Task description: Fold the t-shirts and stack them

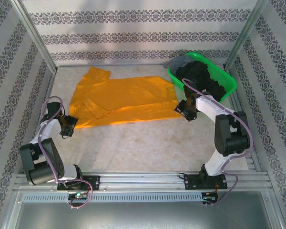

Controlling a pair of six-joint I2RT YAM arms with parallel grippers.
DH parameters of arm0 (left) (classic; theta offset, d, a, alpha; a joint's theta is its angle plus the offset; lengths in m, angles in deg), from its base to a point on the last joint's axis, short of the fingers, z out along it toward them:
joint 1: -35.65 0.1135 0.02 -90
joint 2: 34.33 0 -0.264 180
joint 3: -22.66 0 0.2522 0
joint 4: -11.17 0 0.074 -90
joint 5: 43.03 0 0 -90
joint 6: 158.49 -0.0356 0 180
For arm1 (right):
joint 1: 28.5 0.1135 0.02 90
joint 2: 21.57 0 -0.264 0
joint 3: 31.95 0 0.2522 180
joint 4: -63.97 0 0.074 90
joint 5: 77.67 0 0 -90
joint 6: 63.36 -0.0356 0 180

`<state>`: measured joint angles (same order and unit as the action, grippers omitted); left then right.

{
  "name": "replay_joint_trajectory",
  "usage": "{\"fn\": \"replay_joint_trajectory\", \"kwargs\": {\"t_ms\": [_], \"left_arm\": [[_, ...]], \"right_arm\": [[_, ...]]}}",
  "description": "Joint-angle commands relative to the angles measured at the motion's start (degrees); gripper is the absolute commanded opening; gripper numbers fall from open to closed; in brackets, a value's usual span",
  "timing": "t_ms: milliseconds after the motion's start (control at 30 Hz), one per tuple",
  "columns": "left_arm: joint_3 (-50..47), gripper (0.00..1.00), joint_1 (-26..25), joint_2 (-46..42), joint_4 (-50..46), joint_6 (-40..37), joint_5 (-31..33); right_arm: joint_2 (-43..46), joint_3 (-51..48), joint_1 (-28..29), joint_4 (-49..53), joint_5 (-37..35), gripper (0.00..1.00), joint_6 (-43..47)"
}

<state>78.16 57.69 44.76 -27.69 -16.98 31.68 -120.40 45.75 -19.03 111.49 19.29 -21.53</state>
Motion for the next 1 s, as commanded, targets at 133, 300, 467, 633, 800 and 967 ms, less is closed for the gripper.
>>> {"fn": "replay_joint_trajectory", "kwargs": {"t_ms": [133,300,467,633,800,967], "left_arm": [[2.6,0.49,1.9,7.4,7.1,-0.4,-2.7],[4.7,0.33,2.0,11.3,7.2,-1.2,-1.4],[5.4,0.15,2.2,12.0,6.4,-2.0,0.5],[6.6,0.04,2.3,11.7,4.9,-2.8,1.1],[7.1,0.00,2.6,10.9,3.1,-3.9,1.9],[7.2,0.00,2.7,7.3,-3.0,-5.5,5.5]], "right_arm": [[-5.4,3.1,-0.2,-0.7,0.1,0.54,-0.1],[-7.8,5.7,0.1,2.4,-2.4,0.51,-1.2],[-11.2,9.0,0.5,4.0,-2.5,0.37,-1.6],[-13.5,11.7,1.5,7.4,-2.9,0.24,-2.2],[-14.1,12.7,2.1,10.7,-4.8,0.00,-1.9],[-10.7,10.1,2.2,12.4,-6.4,0.00,-0.7]]}}
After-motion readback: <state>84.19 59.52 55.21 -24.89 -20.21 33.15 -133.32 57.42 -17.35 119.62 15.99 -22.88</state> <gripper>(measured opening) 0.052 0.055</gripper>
